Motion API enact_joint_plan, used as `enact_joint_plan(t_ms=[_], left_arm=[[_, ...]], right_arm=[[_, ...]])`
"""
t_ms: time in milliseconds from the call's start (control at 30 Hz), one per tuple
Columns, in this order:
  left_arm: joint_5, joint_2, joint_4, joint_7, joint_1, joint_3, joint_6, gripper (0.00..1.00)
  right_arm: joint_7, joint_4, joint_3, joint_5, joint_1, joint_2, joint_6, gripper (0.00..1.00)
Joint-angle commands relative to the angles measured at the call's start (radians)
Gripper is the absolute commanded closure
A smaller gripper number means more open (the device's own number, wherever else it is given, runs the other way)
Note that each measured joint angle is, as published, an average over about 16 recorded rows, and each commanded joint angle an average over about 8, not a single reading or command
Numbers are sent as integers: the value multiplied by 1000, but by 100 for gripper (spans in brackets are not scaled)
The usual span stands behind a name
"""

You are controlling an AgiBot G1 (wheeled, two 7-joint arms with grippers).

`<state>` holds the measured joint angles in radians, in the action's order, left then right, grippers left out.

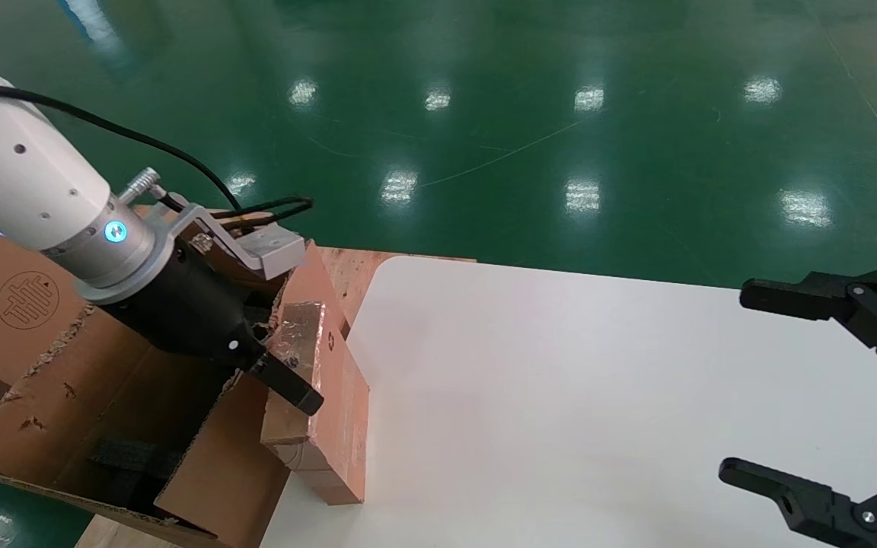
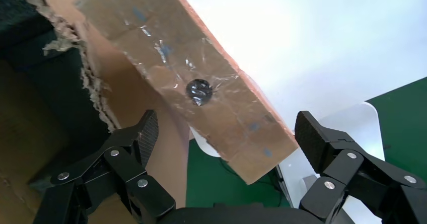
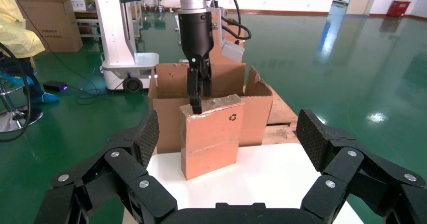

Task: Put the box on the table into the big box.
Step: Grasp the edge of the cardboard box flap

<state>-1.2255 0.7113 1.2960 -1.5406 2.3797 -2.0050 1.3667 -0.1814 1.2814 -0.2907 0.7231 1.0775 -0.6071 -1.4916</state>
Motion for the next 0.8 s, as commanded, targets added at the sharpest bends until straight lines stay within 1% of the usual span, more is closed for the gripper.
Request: enact_joint_plan(t_ms=[33, 600, 800], left_arm=[[1, 8, -5, -1, -5, -1, 1, 0], [-1, 14, -28, -3, -49, -19, -8, 0], [1, 12, -14, 17, -53, -15, -18, 0]], right_arm=[[0, 0, 0, 0, 0, 0, 0, 0], [1, 0, -1, -1, 0, 0, 1, 0], [1, 0, -2, -1, 0, 1, 1, 0]])
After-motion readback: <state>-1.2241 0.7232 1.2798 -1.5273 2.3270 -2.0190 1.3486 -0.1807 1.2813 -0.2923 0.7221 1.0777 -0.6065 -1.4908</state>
